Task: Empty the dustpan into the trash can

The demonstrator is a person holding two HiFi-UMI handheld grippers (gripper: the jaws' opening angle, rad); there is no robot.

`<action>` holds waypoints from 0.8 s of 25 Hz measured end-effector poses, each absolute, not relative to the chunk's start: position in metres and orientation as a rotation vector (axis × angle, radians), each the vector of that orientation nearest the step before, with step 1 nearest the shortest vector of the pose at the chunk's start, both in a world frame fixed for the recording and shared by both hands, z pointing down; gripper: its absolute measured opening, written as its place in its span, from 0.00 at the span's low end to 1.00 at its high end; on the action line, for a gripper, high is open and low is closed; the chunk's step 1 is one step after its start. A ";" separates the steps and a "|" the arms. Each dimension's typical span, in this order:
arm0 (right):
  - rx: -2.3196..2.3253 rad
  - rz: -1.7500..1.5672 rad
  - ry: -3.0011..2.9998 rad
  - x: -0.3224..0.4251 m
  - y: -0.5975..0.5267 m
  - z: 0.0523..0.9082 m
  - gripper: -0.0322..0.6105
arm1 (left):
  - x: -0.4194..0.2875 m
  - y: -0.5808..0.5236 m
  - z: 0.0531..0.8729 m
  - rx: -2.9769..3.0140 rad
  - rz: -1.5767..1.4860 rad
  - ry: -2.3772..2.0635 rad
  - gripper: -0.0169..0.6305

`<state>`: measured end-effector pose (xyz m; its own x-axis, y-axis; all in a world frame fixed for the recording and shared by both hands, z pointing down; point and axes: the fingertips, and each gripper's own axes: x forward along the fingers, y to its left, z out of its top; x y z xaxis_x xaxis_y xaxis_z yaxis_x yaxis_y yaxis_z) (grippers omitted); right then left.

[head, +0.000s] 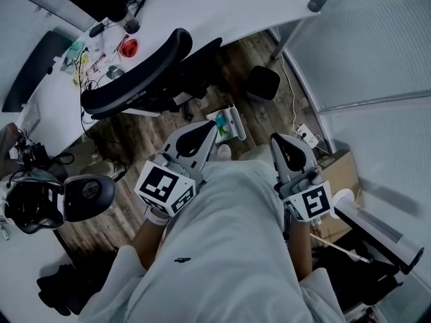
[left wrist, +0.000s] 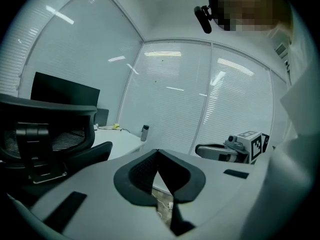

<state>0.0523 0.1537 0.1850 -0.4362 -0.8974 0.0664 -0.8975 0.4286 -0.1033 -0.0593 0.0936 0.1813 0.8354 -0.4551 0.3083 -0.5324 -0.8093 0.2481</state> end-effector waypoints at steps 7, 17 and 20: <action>1.647 0.306 -2.640 0.071 0.128 0.206 0.07 | -0.030 0.075 0.202 2.638 0.403 -0.710 0.04; 1.578 0.373 -2.675 0.086 0.100 0.237 0.07 | -0.012 0.058 0.225 2.596 0.505 -0.738 0.04; 1.570 0.417 -2.683 0.088 0.094 0.246 0.07 | -0.008 0.058 0.238 2.568 0.541 -0.735 0.04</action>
